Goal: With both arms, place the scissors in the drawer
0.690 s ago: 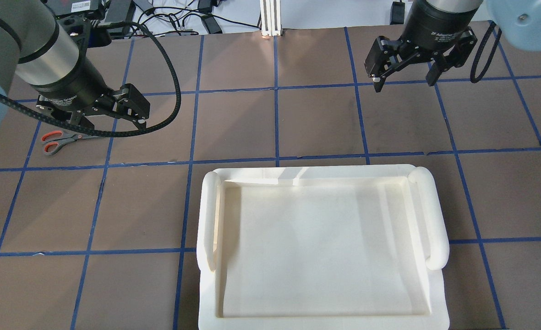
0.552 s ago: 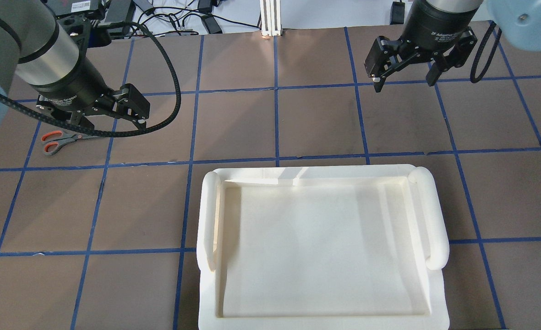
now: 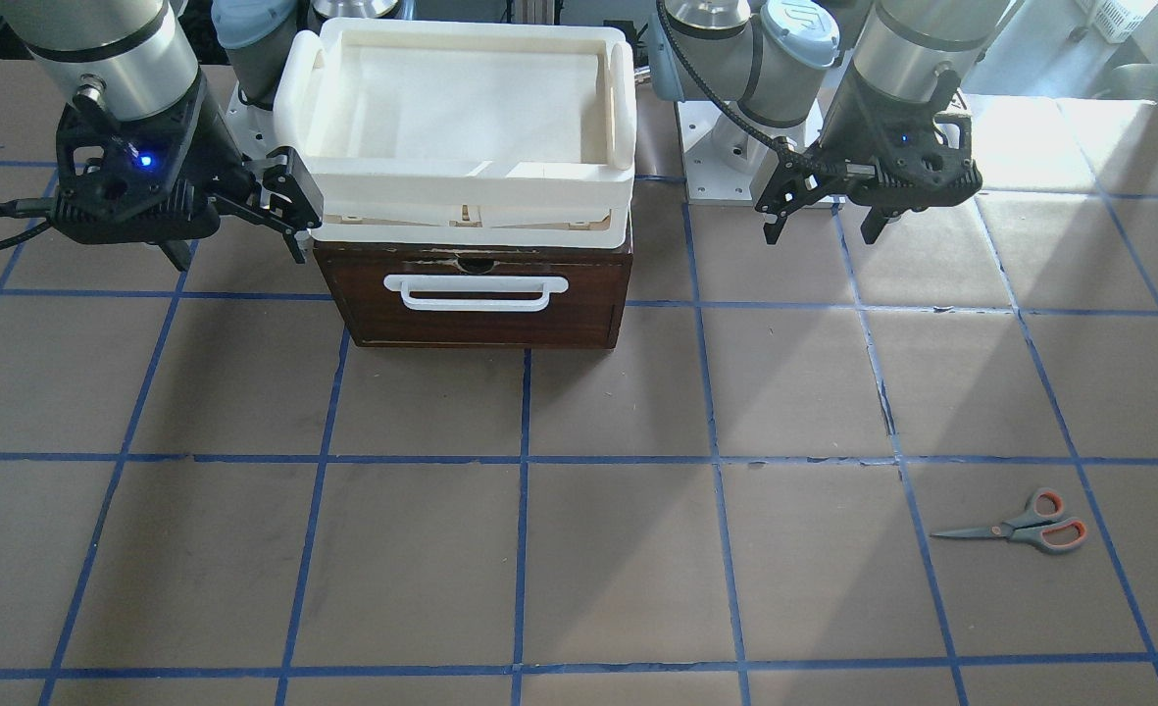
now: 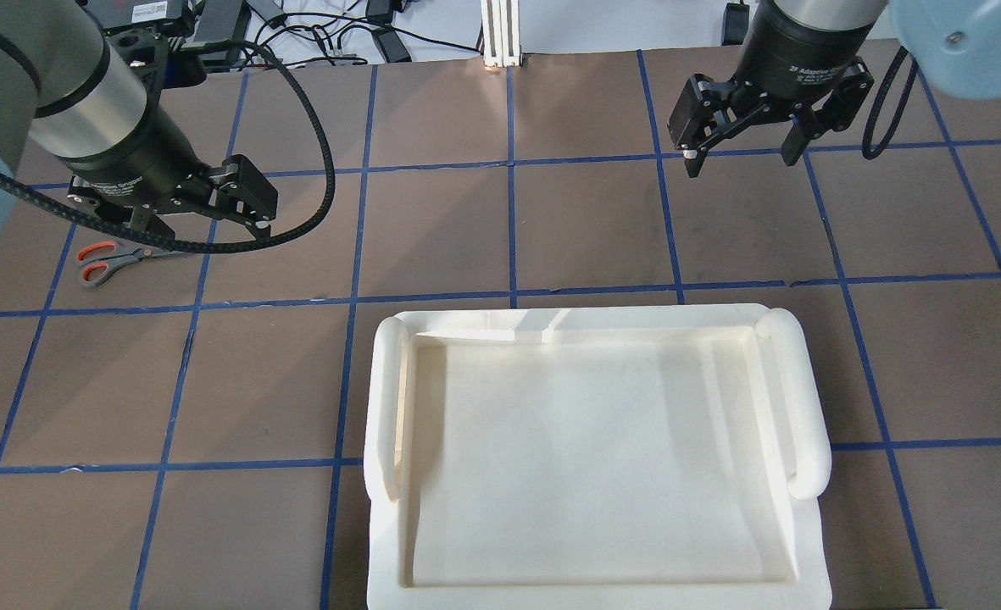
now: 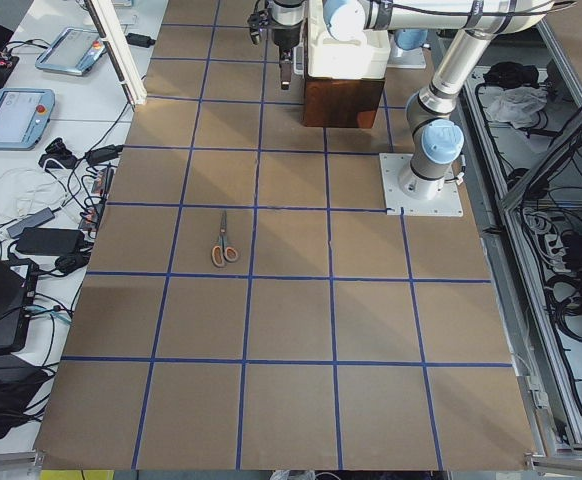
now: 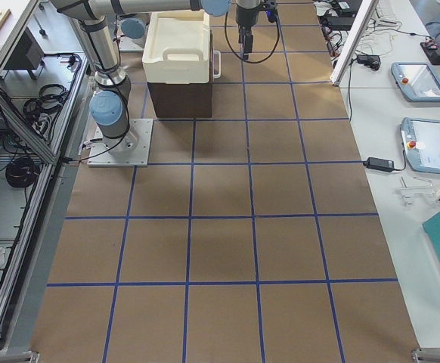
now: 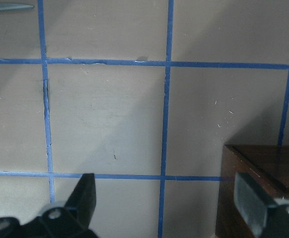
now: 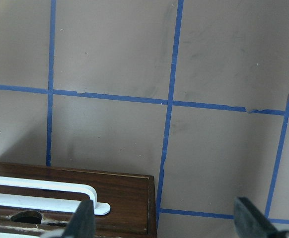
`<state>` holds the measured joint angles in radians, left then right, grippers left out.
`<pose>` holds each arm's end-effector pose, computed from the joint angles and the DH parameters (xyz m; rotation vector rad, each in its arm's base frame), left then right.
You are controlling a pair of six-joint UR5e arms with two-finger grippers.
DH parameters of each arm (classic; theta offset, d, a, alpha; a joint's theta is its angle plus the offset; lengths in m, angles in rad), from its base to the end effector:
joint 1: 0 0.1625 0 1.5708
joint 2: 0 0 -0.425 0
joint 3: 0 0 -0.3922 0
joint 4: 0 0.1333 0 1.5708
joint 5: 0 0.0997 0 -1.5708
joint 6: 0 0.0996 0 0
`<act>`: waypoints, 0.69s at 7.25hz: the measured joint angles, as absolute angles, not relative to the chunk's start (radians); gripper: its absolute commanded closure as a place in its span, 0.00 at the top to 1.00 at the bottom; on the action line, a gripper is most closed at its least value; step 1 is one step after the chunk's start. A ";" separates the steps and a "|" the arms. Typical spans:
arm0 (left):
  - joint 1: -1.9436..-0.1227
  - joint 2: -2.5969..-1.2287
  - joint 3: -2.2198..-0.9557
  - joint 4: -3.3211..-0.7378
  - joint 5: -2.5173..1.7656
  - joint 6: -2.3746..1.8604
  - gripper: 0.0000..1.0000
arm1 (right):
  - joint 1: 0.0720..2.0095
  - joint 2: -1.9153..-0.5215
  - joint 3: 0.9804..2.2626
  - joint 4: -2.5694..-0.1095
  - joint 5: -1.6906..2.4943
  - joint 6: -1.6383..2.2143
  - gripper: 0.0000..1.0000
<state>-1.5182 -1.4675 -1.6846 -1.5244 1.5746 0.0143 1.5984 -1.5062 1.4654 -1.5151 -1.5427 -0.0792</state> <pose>-0.1090 -0.4579 0.4852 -0.0602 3.1355 -0.0560 0.1503 -0.5136 0.5016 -0.1658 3.1086 0.0221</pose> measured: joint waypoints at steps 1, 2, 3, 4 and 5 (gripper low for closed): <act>-1.517 -1.469 -1.685 -1.523 1.587 0.017 1.00 | 1.599 -1.502 1.466 -1.511 -1.522 -0.087 1.00; -1.513 -1.473 -1.685 -1.519 1.611 0.035 1.00 | 1.600 -1.496 1.464 -1.509 -1.485 -0.096 1.00; -1.495 -1.479 -1.684 -1.511 1.625 0.106 1.00 | 1.604 -1.484 1.460 -1.507 -1.458 -0.112 1.00; -1.445 -1.485 -1.682 -1.507 1.631 0.261 1.00 | 1.618 -1.469 1.457 -1.503 -1.462 -0.139 1.00; -1.366 -1.492 -1.682 -1.502 1.630 0.449 1.00 | 1.652 -1.453 1.456 -1.496 -1.478 -0.180 1.00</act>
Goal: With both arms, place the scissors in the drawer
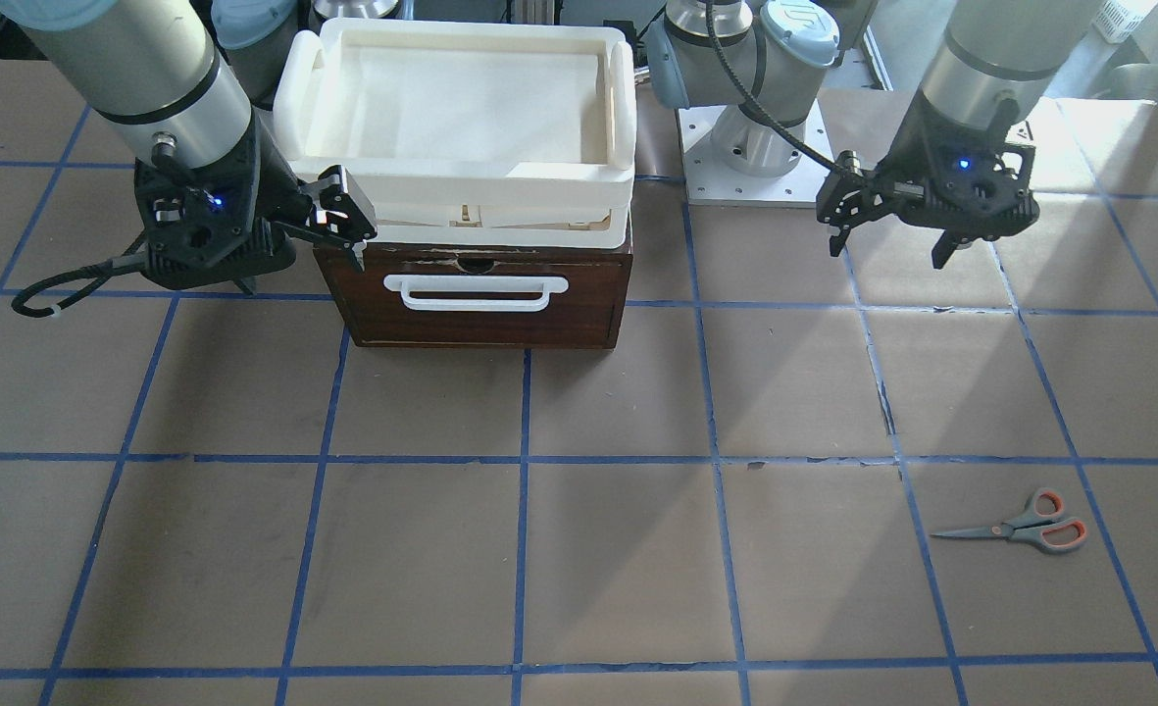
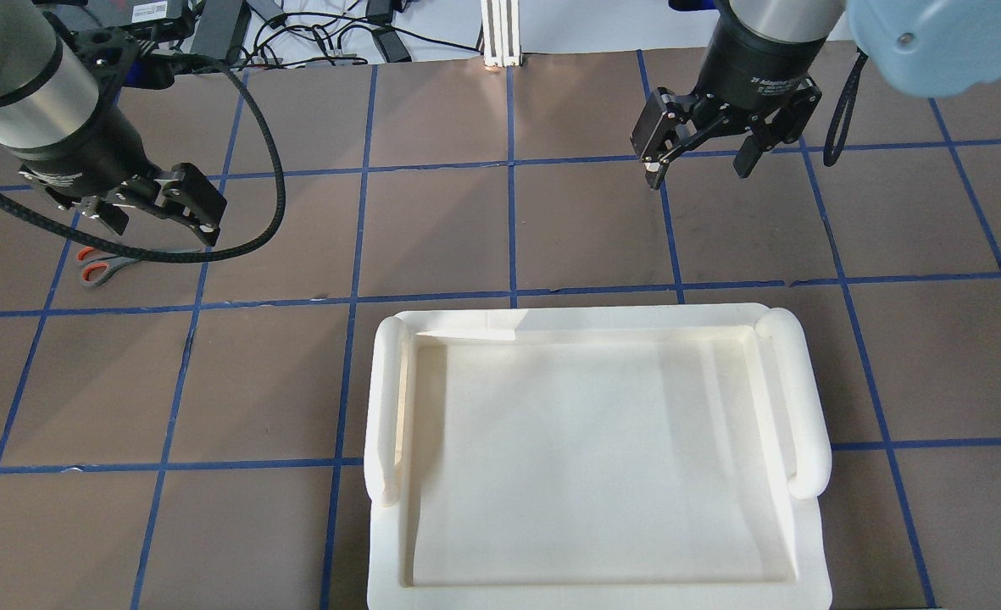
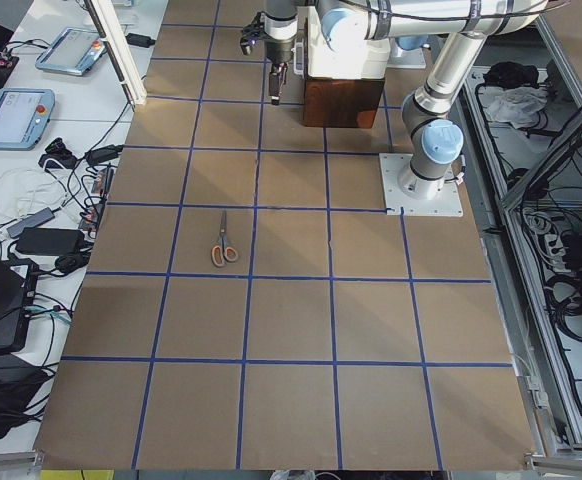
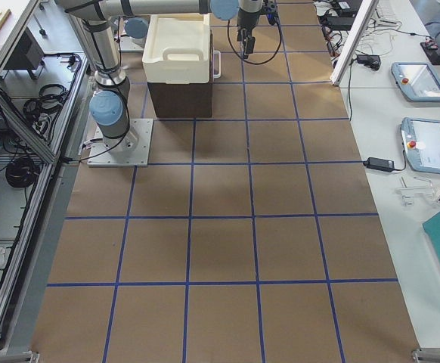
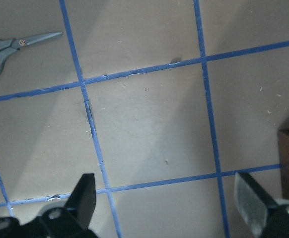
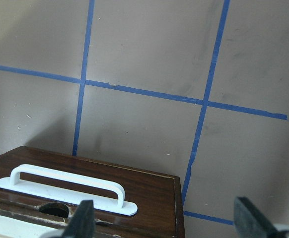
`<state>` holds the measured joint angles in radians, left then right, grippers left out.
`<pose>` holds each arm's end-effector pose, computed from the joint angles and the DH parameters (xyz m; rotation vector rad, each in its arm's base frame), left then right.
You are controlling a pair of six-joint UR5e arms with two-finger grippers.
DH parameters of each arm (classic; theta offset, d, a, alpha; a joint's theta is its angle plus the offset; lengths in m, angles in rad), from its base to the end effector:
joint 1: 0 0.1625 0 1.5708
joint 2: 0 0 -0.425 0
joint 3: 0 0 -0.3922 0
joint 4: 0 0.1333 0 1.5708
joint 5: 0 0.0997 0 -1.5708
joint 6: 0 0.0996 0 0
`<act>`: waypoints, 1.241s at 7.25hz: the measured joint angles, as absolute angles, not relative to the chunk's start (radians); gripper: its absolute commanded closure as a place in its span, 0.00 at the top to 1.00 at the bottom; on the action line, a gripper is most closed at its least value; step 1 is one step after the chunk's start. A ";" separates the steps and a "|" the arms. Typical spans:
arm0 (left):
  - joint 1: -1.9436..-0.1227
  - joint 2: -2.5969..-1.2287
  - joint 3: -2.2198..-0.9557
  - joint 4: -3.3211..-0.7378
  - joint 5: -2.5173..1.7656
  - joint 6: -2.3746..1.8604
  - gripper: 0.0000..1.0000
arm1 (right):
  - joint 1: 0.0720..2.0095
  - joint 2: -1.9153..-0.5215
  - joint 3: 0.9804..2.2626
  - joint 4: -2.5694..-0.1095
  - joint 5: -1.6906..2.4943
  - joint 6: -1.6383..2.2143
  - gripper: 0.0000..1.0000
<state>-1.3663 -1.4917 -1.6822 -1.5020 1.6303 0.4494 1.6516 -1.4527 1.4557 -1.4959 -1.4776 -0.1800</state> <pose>-0.0310 -0.4779 0.4778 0.3737 3.0506 -0.0237 0.1852 -0.5207 0.4767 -0.3902 3.0176 0.1114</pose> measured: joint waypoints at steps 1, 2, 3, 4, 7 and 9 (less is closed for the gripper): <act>-1.285 -1.505 -1.683 -1.496 1.626 0.637 1.00 | 1.693 -1.436 1.455 -1.489 -1.486 -0.234 1.00; -1.228 -1.529 -1.683 -1.484 1.624 0.802 1.00 | 1.723 -1.422 1.455 -1.484 -1.488 -0.299 1.00; -1.198 -1.567 -1.684 -1.450 1.625 0.953 1.00 | 1.738 -1.412 1.456 -1.481 -1.487 -0.374 1.00; -1.186 -1.605 -1.684 -1.408 1.628 1.063 1.00 | 1.746 -1.400 1.458 -1.480 -1.486 -0.459 1.00; -1.132 -1.714 -1.684 -1.335 1.624 1.339 1.00 | 1.788 -1.363 1.466 -1.477 -1.491 -0.731 1.00; -1.084 -1.801 -1.684 -1.231 1.622 1.551 1.00 | 1.802 -1.344 1.472 -1.484 -1.494 -0.894 1.00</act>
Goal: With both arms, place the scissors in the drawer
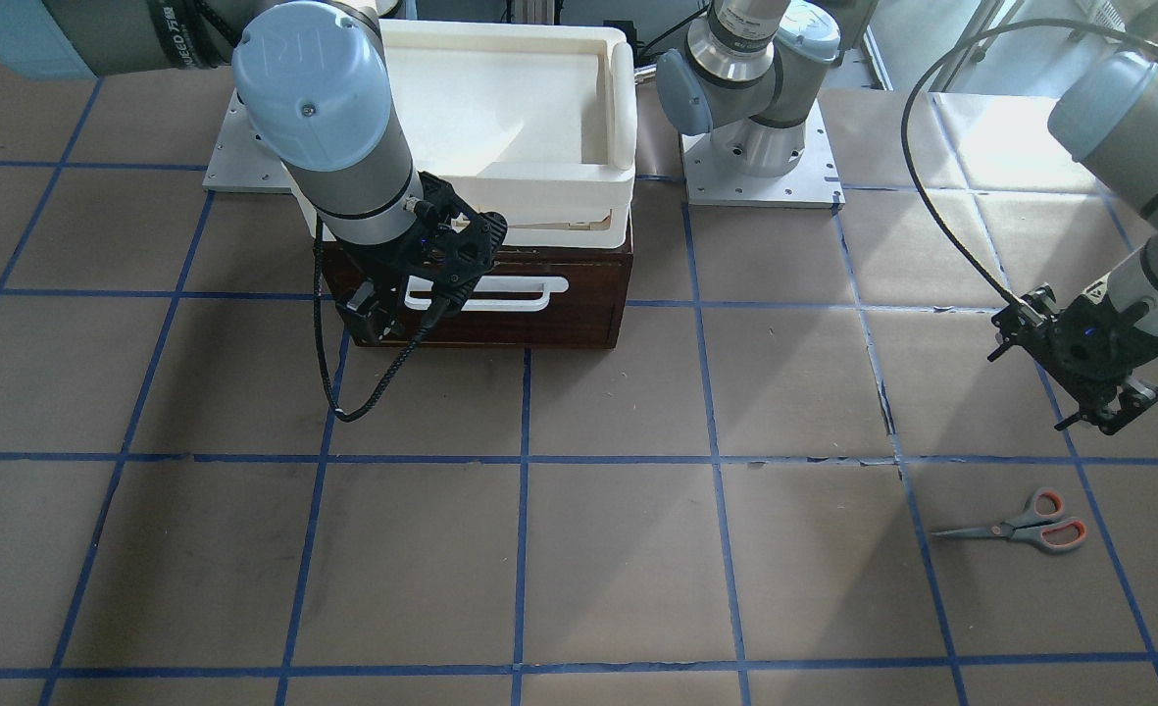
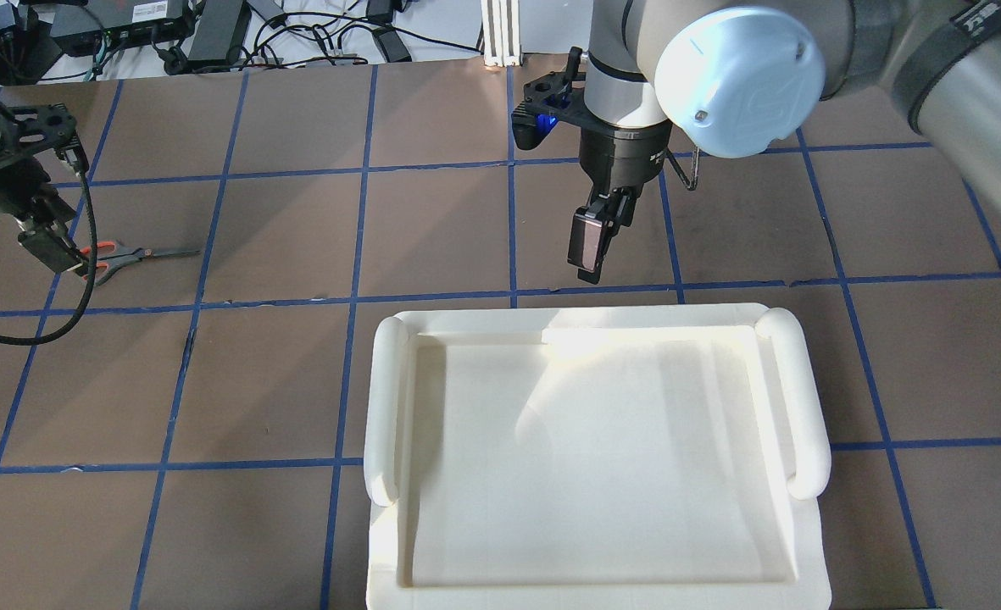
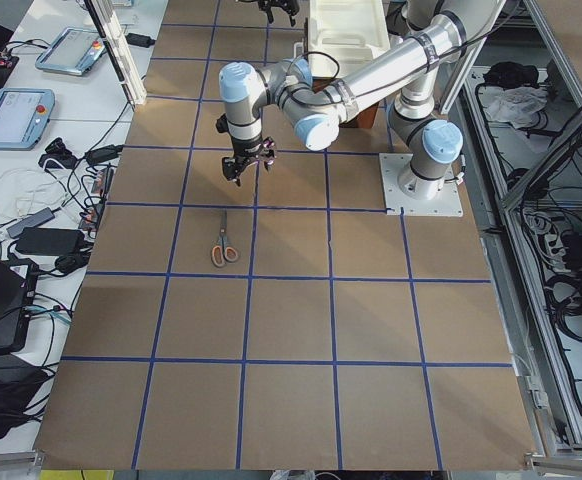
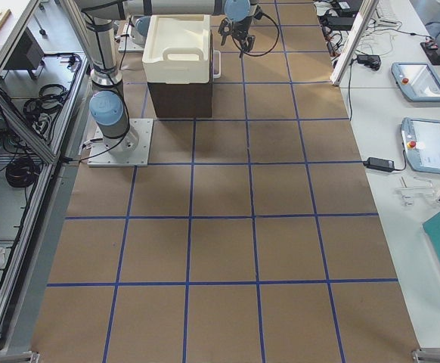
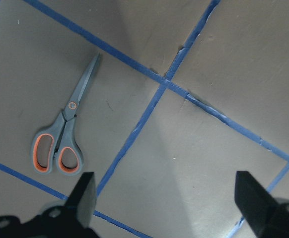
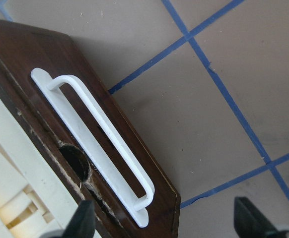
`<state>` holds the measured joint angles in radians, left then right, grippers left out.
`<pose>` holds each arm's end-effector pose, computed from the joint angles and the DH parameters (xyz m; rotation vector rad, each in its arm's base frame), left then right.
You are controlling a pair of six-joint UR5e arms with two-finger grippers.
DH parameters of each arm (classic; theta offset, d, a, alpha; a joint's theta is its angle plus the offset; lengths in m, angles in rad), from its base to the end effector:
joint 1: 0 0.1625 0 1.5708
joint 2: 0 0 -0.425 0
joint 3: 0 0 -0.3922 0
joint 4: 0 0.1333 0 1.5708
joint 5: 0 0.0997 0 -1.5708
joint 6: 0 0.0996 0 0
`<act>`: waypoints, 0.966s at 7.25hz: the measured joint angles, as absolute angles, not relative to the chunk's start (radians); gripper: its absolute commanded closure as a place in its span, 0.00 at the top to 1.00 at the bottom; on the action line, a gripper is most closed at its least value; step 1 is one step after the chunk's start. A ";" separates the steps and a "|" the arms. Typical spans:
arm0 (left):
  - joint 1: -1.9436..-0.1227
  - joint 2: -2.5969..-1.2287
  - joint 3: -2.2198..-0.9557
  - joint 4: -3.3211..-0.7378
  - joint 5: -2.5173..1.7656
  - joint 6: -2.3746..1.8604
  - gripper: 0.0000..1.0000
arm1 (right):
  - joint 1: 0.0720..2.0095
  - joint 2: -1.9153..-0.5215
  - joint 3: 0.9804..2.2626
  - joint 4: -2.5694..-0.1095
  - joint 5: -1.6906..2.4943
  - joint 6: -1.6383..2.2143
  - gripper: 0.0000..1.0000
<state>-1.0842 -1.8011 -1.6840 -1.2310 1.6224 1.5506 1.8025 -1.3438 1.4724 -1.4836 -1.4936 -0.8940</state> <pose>0.1512 -0.5599 0.3444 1.5812 2.6860 0.0715 0.2660 -0.5134 0.4080 -1.5832 2.5328 0.2685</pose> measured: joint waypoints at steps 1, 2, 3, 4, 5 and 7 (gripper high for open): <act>-1.069 -1.848 -1.683 -1.174 1.616 1.642 1.00 | 1.804 -1.334 1.473 -1.491 -1.495 -0.943 1.00; -1.061 -1.894 -1.681 -1.120 1.606 1.731 1.00 | 1.804 -1.322 1.474 -1.505 -1.493 -0.978 1.00; -1.057 -1.938 -1.678 -1.066 1.600 1.797 1.00 | 1.805 -1.307 1.474 -1.531 -1.488 -1.024 1.00; -1.053 -1.975 -1.676 -1.021 1.598 1.842 1.00 | 1.809 -1.291 1.474 -1.552 -1.484 -1.079 1.00; -1.043 -2.009 -1.674 -0.995 1.593 1.880 1.00 | 1.815 -1.276 1.474 -1.562 -1.481 -1.132 1.00; -1.027 -2.059 -1.670 -0.955 1.584 1.937 1.00 | 1.835 -1.256 1.476 -1.569 -1.482 -1.198 1.00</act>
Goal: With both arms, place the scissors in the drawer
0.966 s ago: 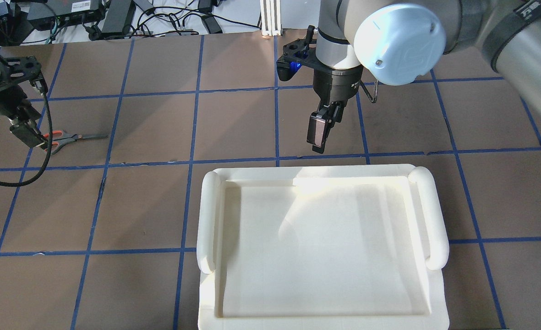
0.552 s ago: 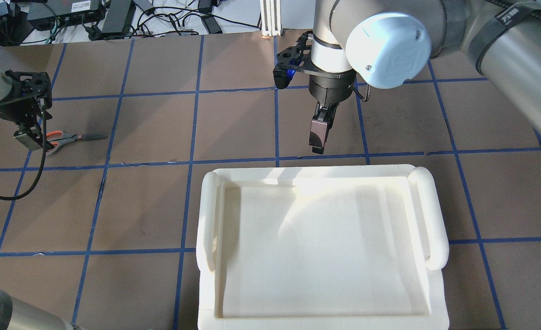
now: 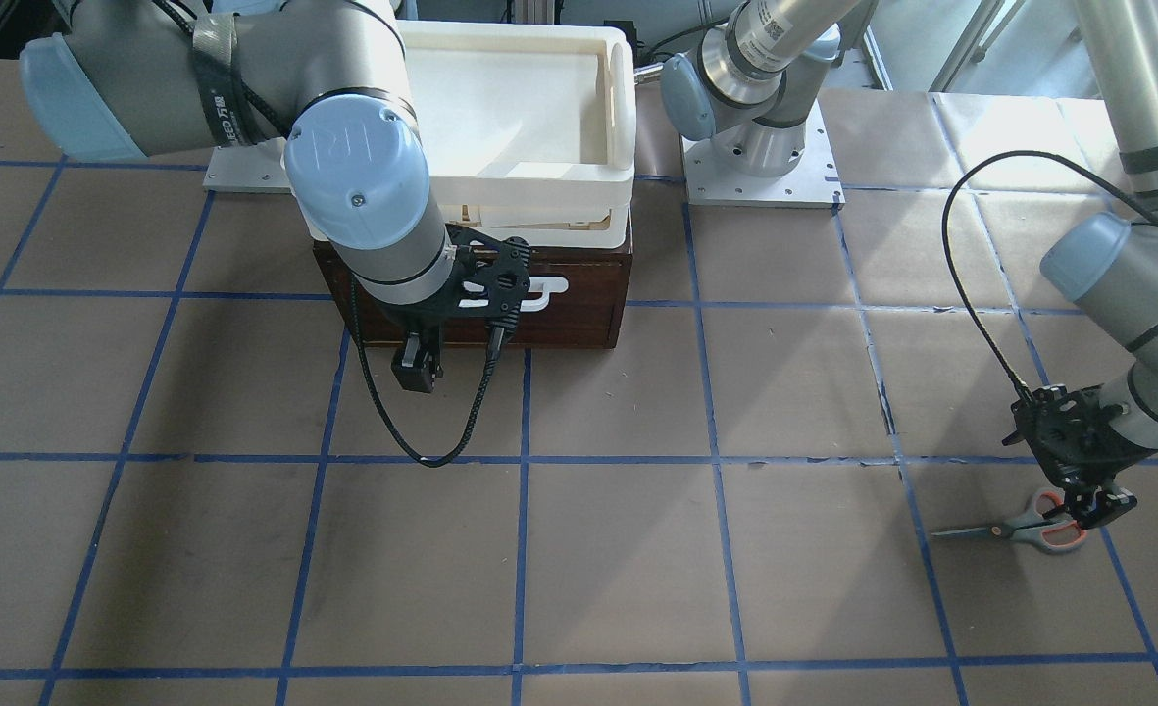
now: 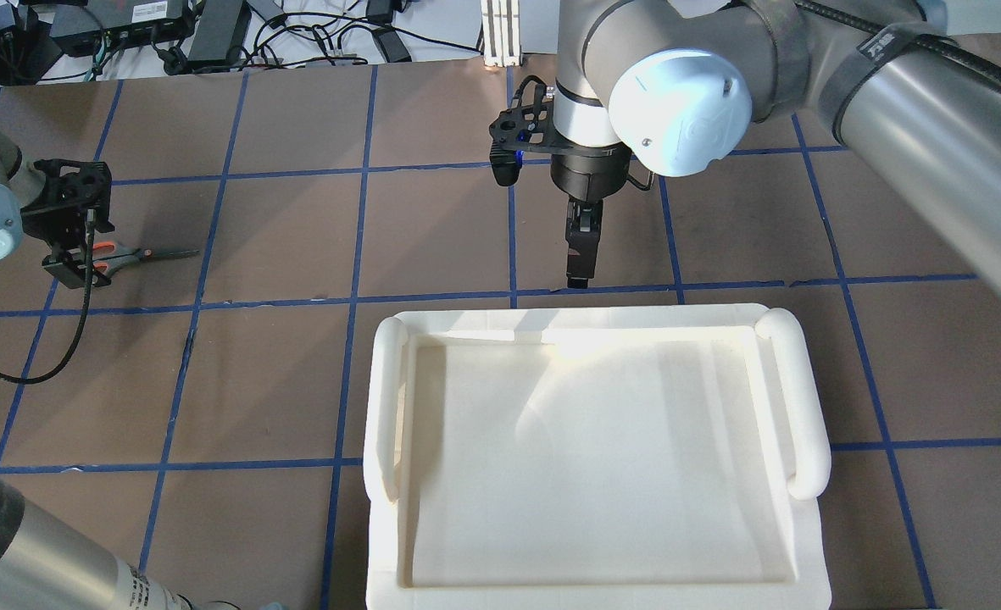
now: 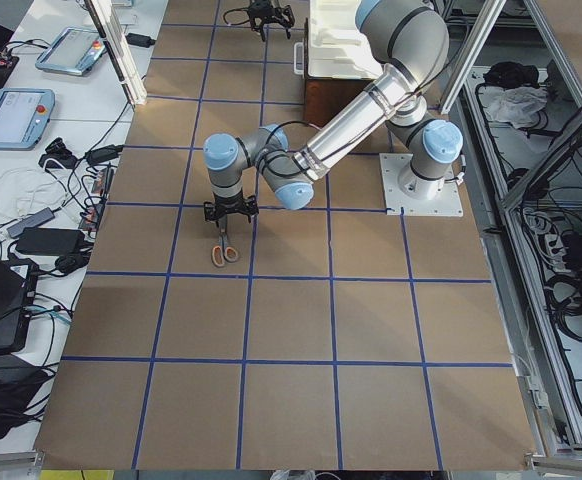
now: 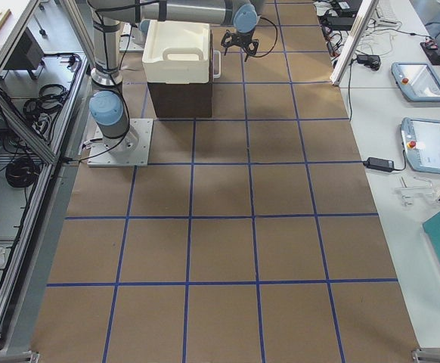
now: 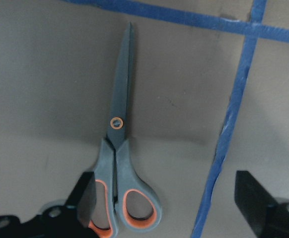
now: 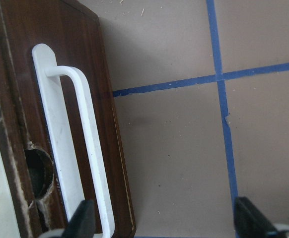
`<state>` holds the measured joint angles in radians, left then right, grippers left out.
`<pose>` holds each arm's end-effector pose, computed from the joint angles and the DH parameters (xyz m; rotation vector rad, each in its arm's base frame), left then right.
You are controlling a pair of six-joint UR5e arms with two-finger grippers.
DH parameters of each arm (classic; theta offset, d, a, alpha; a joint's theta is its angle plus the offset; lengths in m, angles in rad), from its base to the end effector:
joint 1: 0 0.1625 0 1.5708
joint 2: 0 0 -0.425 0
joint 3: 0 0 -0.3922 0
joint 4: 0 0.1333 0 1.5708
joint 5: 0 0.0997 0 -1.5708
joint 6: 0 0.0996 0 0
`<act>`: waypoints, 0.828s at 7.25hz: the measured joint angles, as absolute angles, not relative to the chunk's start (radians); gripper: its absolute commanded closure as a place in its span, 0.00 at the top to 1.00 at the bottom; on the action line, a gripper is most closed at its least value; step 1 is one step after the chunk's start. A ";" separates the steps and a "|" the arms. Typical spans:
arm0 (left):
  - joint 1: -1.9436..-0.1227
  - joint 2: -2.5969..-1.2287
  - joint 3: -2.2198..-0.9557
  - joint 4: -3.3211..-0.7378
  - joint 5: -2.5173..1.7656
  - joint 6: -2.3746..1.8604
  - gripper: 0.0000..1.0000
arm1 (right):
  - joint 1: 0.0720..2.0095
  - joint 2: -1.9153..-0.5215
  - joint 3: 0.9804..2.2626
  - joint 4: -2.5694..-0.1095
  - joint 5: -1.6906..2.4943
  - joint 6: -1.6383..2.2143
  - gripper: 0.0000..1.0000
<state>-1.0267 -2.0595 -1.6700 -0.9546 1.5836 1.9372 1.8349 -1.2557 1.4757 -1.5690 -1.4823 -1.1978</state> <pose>0.2123 -0.6060 0.2235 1.9955 2.3863 0.0046 0.2912 -0.5323 0.3623 -1.9612 2.2091 0.2349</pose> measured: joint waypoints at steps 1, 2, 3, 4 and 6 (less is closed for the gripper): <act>-1.024 -2.081 -1.669 -0.927 1.577 1.973 1.00 | 1.849 -1.244 1.479 -1.571 -1.487 -1.218 1.00; -1.021 -2.097 -1.667 -0.913 1.566 1.999 1.00 | 1.865 -1.231 1.481 -1.573 -1.491 -1.241 1.00; -1.017 -2.113 -1.660 -0.907 1.558 2.012 1.00 | 1.881 -1.219 1.483 -1.577 -1.493 -1.259 1.00; -1.015 -2.130 -1.650 -0.905 1.554 2.019 1.00 | 1.890 -1.212 1.488 -1.580 -1.494 -1.277 1.00; -1.014 -2.163 -1.632 -0.904 1.552 2.028 0.96 | 1.895 -1.208 1.509 -1.585 -1.496 -1.301 1.00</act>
